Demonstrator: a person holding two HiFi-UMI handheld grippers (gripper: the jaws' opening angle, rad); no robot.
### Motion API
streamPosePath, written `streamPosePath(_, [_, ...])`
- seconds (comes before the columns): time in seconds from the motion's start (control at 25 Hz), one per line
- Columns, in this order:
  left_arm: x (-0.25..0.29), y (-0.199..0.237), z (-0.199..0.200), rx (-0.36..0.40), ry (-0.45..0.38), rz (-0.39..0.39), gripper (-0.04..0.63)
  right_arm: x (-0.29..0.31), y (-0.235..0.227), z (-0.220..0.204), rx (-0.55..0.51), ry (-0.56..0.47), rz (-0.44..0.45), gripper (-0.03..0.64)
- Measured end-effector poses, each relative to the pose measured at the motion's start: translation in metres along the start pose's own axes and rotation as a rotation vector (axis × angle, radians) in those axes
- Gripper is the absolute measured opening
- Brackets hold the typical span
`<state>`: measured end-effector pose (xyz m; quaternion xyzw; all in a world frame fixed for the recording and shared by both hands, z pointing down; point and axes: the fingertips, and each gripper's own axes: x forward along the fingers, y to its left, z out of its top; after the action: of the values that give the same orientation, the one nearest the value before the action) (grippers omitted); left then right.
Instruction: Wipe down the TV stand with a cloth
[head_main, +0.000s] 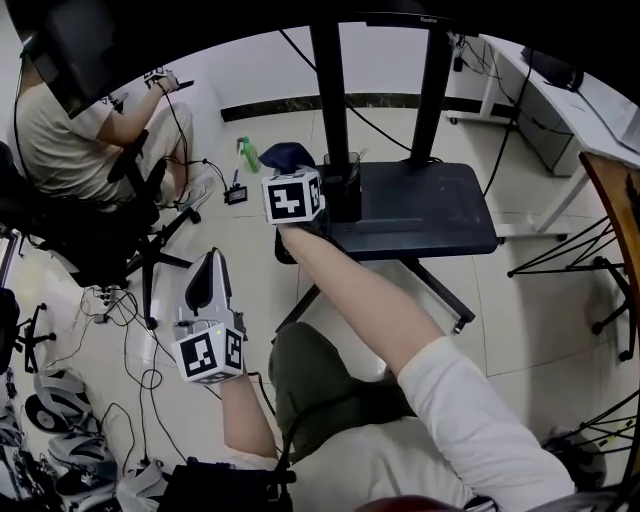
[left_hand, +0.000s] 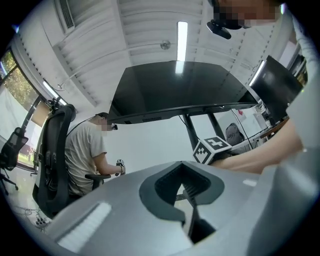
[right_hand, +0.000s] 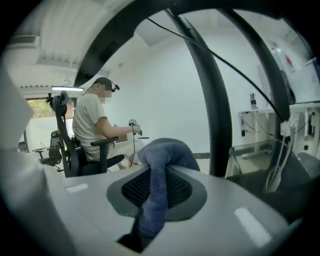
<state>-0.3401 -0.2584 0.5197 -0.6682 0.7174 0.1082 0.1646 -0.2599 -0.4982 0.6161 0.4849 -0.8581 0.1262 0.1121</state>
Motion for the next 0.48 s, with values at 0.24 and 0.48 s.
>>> streamPosePath(0.24, [0.002, 0.002, 0.005, -0.002, -0.026, -0.011, 0.241, -0.094, 0.047, -0.015, -0.047, -0.111, 0.183, 0.057])
streamPosePath(0.48, [0.007, -0.015, 0.0, 0.008, -0.035, -0.03, 0.241, -0.219, 0.042, -0.102, -0.158, -0.268, 0.349, 0.058])
